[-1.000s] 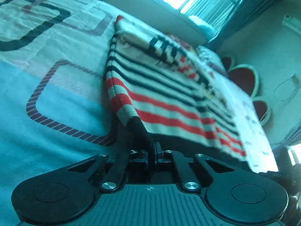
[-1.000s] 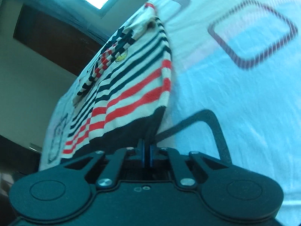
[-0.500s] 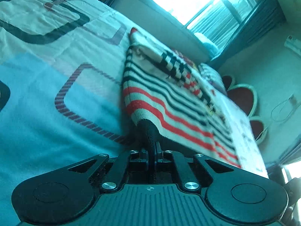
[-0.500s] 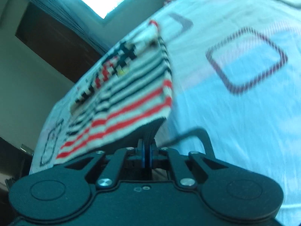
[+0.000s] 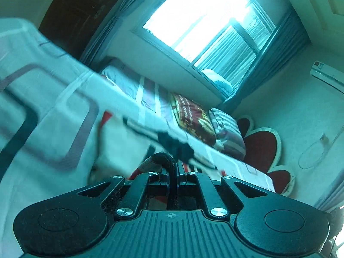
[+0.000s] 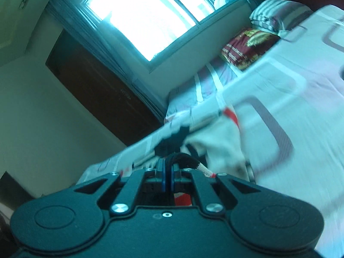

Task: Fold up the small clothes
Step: 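Lift the hem band with both grippers and fold it toward the collar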

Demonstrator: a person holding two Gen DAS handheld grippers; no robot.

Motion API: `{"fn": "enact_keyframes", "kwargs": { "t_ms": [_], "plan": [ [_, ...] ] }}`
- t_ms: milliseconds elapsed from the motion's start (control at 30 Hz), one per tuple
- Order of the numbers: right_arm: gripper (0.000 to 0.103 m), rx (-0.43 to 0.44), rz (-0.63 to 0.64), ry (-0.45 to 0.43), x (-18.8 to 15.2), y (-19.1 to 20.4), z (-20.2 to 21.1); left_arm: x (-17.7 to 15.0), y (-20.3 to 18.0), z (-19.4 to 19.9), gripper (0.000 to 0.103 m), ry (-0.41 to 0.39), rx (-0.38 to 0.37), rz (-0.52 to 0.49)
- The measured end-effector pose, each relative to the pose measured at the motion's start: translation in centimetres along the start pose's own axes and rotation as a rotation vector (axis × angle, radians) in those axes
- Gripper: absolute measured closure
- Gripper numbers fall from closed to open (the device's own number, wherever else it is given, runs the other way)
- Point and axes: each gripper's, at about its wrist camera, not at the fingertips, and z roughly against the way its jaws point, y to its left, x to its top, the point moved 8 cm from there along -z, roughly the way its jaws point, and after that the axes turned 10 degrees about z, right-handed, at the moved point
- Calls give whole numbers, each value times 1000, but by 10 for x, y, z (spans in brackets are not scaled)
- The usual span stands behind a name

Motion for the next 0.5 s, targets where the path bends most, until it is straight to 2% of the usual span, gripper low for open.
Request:
{"fn": "enact_keyframes", "kwargs": {
  "t_ms": [100,200,400,467,500],
  "plan": [
    [98,5,-25,13,29,-17,-47,29,-2,-48,98,28,24,2],
    [98,16,-88,49,47,-42,-100,43,8,-101,98,84,89,4],
    [98,-2,-194,122,42,-95,-193,53,50,-192,98,163,204,45],
    [97,-13,-225,129,36,-112,-218,54,59,-212,97,148,178,88],
    [92,-4,-235,132,33,-119,-229,55,65,-219,97,121,149,138]
  ]
}}
